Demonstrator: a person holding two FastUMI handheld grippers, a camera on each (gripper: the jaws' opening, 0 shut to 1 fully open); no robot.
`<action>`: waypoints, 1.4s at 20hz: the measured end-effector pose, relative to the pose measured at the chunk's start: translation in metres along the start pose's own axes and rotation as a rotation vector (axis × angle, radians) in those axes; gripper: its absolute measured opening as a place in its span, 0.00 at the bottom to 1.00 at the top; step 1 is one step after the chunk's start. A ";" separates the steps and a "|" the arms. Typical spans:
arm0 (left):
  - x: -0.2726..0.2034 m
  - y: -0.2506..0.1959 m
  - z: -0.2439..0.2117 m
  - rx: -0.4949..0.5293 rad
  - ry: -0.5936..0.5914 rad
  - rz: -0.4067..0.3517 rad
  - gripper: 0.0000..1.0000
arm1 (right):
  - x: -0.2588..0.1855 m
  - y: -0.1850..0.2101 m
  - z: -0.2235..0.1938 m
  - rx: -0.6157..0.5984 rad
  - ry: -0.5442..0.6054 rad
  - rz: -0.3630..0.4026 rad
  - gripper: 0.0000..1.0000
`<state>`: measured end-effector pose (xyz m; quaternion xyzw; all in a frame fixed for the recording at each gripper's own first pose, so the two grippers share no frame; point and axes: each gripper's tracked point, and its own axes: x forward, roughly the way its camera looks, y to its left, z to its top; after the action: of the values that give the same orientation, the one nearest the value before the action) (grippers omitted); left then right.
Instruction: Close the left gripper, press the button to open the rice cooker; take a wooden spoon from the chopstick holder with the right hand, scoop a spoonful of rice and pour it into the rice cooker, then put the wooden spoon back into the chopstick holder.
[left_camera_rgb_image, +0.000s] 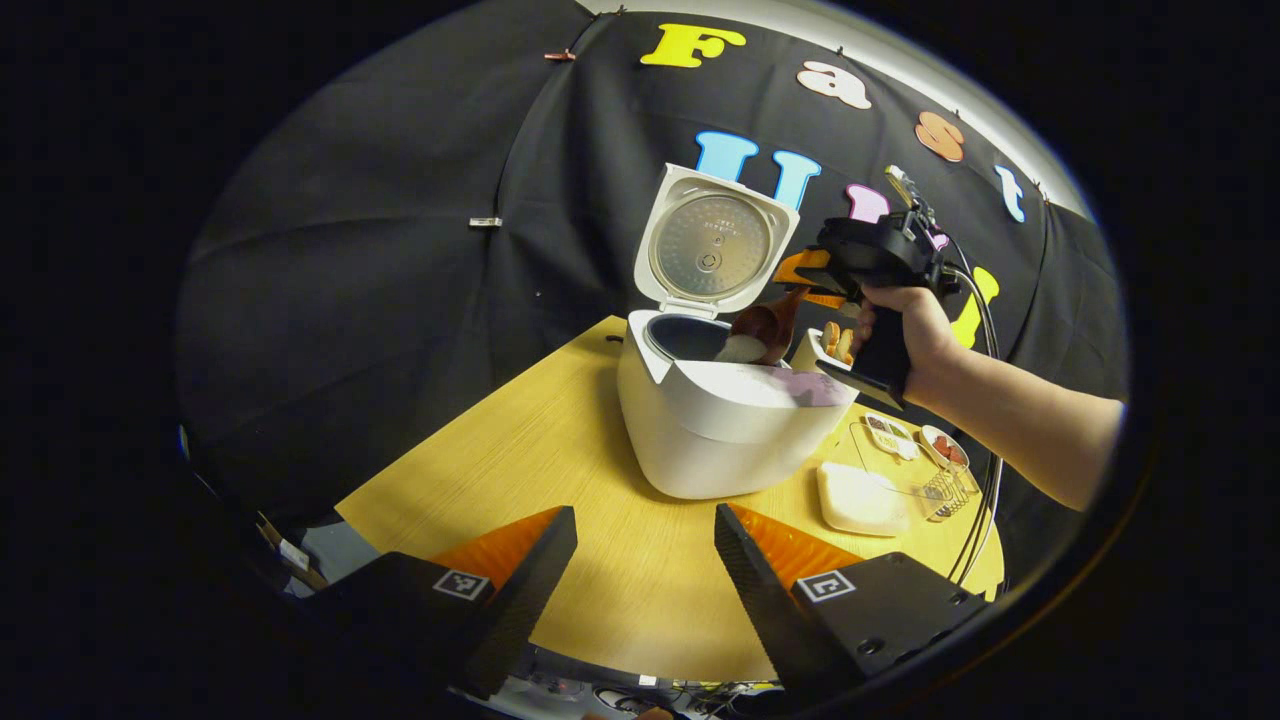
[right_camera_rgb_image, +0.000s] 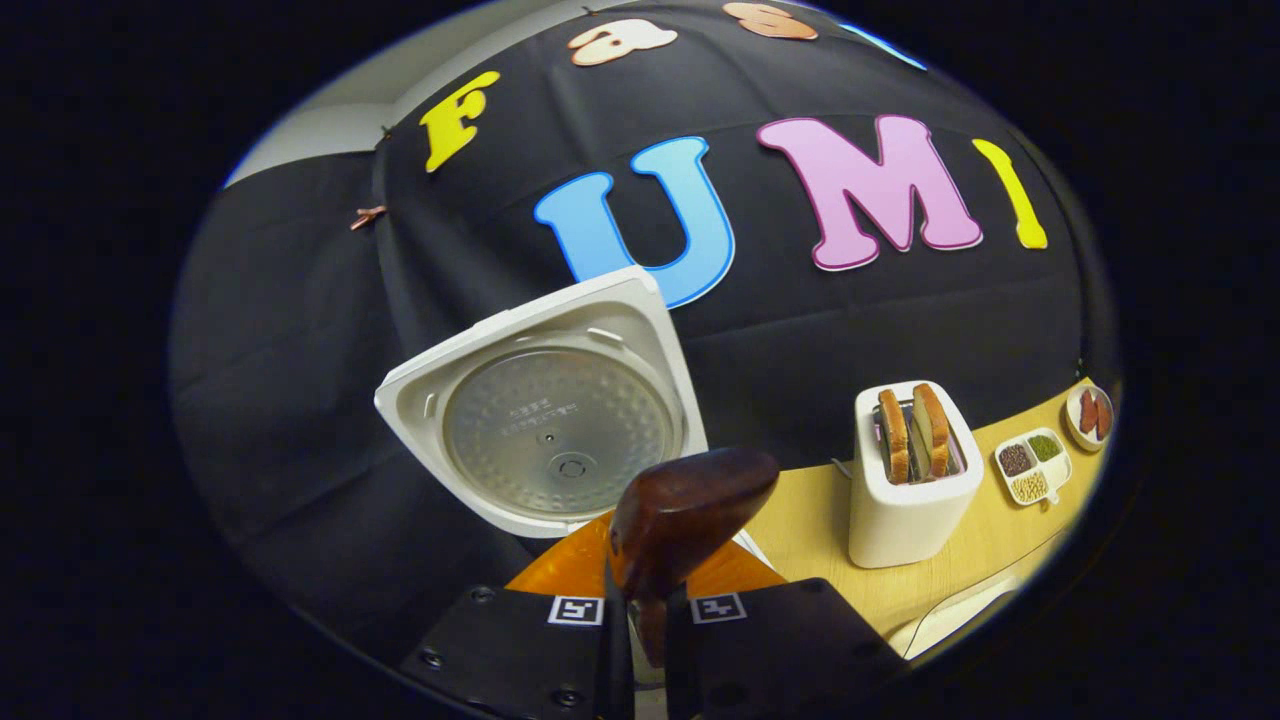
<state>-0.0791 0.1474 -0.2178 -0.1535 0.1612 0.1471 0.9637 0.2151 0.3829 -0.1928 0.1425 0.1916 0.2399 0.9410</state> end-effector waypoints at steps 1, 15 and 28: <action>-0.001 0.001 -0.001 0.003 0.002 -0.001 0.98 | 0.001 0.004 -0.004 -0.030 0.005 0.016 0.17; 0.003 -0.001 -0.009 0.022 0.015 0.022 0.98 | -0.018 0.054 -0.035 -0.483 0.001 0.290 0.17; 0.004 -0.068 0.011 0.038 -0.043 0.024 0.96 | -0.066 -0.033 0.073 -0.124 -0.102 0.189 0.17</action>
<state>-0.0502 0.0904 -0.1924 -0.1300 0.1452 0.1590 0.9679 0.2055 0.3089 -0.1205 0.1136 0.1141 0.3315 0.9296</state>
